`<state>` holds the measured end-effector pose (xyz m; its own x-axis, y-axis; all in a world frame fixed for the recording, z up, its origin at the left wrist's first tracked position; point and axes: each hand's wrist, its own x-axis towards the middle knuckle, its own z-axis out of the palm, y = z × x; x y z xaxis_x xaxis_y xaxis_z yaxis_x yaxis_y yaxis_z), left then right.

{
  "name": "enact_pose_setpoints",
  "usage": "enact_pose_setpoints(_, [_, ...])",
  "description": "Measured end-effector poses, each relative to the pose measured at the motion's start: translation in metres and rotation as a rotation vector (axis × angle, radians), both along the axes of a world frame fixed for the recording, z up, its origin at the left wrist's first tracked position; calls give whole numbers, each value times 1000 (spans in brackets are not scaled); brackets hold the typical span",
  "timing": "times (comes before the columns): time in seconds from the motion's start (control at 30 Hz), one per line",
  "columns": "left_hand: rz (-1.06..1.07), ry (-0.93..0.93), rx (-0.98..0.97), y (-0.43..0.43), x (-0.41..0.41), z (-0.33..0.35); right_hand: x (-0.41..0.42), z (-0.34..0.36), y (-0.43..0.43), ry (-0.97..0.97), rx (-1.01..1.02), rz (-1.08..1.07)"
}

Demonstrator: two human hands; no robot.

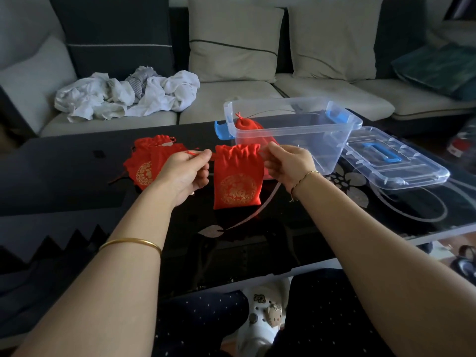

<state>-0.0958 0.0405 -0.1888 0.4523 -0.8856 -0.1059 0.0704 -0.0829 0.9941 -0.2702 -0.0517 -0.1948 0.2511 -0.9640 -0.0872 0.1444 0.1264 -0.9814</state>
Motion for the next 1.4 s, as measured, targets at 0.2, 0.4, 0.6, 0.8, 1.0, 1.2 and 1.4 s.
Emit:
enact_pose_setpoints(0.2, [84, 4, -1, -1, 3, 0, -3, 3, 1, 260, -49, 68])
enact_pose_setpoints(0.4, [115, 13, -1, -3, 4, 2, -4, 4, -1, 348, -64, 156])
enact_pose_setpoints(0.6, [200, -46, 61, -6, 7, 3, -6, 3, -1, 177, 33, 189])
enact_pose_setpoints(0.8, [279, -194, 109, -3, 7, 5, -6, 2, -4, 54, 131, 111])
enact_pose_setpoints(1.0, [346, -149, 119, -3, 6, 4, -2, -1, -10, -102, 349, 97])
enact_pose_setpoints(1.2, [563, 264, 74, 2, 11, 13, -12, 1, -18, -371, 528, -196])
enact_pose_setpoints(1.4, [352, 363, -244, 0, 4, 24, -4, 18, -3, -171, 122, -302])
